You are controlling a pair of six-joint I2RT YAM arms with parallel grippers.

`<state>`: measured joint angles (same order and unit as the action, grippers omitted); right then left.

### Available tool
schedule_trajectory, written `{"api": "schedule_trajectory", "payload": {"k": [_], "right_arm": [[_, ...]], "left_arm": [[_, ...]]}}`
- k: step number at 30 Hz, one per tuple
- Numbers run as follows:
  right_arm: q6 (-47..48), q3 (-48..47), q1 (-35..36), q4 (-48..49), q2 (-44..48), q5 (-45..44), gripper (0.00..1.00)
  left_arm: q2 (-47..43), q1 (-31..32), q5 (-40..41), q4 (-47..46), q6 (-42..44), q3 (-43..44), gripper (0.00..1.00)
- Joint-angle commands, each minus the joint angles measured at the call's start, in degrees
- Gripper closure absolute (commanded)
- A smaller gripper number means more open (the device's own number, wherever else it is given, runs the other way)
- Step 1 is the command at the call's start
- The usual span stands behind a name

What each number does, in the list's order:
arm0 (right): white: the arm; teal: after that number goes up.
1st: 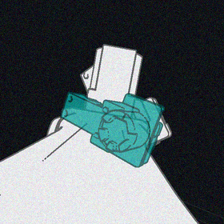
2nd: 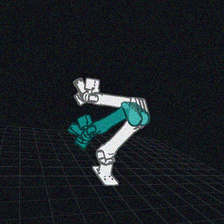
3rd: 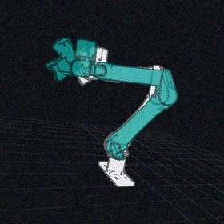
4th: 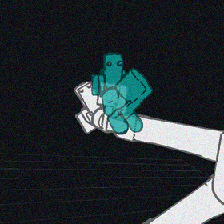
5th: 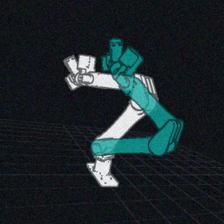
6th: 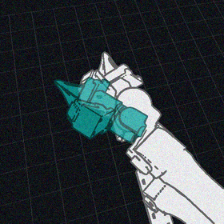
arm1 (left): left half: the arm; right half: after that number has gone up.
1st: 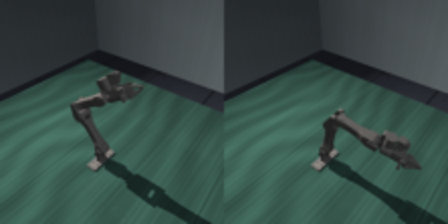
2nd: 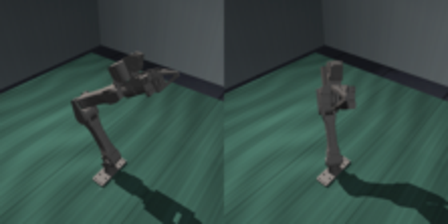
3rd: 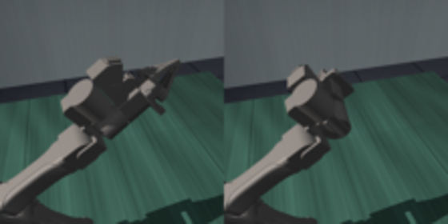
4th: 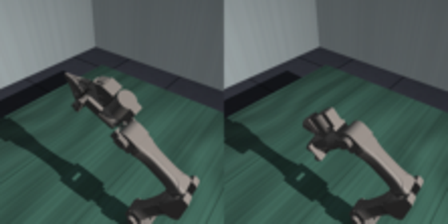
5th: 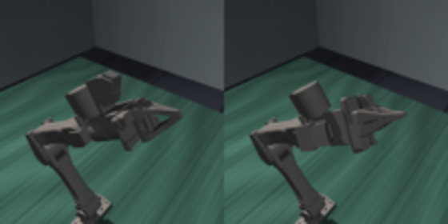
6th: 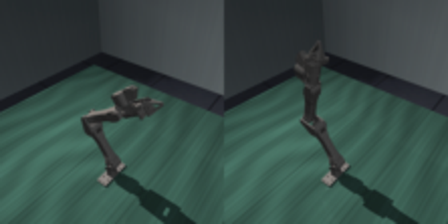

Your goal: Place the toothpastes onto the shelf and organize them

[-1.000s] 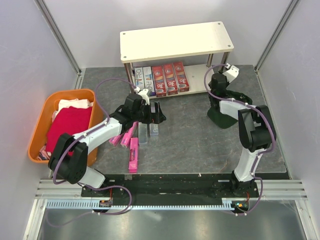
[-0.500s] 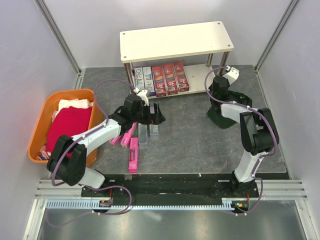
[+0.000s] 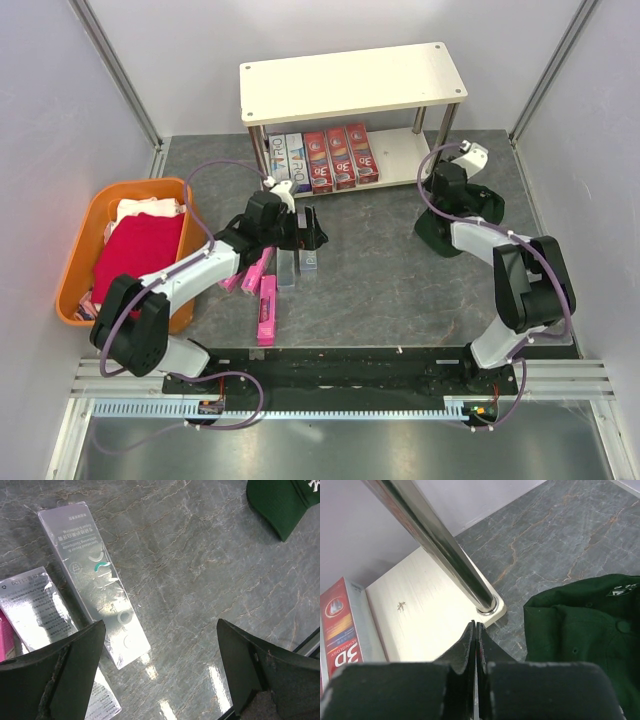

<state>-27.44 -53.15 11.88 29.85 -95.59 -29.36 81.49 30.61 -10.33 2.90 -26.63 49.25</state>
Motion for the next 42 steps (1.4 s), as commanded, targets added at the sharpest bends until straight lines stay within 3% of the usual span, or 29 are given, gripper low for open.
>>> {"api": "schedule_trajectory", "payload": {"k": [1, 7, 19, 24, 33, 42], "right_arm": [[-0.68, 1.73, 0.07, 1.18, 3.65, 0.19, 0.99], [-1.21, 2.96, 0.07, -1.45, 6.99, 2.82, 0.85], [-3.76, 7.62, 4.72, -7.86, 14.03, 10.64, 0.29], [-4.20, 8.06, 8.15, -10.33, 14.64, 11.87, 0.12], [-4.99, 9.81, 10.36, -11.12, 13.24, 14.60, 0.10], [-5.78, 11.13, 10.45, -12.79, 14.11, 16.62, 0.09]], "left_arm": [[-2.92, 0.06, 1.89, -1.05, -0.26, -1.00, 0.01], [-4.06, -0.02, 3.73, -0.09, 0.44, -1.62, 0.00], [-2.75, -3.54, 10.06, 8.08, 0.97, -0.92, 0.00], [-0.99, -5.73, 12.88, 10.99, 1.93, -0.12, 0.00], [1.91, -5.48, 3.57, 5.02, 0.88, 1.54, 0.03], [9.55, -0.82, 5.22, 5.10, 1.58, 9.45, 0.04]]}}
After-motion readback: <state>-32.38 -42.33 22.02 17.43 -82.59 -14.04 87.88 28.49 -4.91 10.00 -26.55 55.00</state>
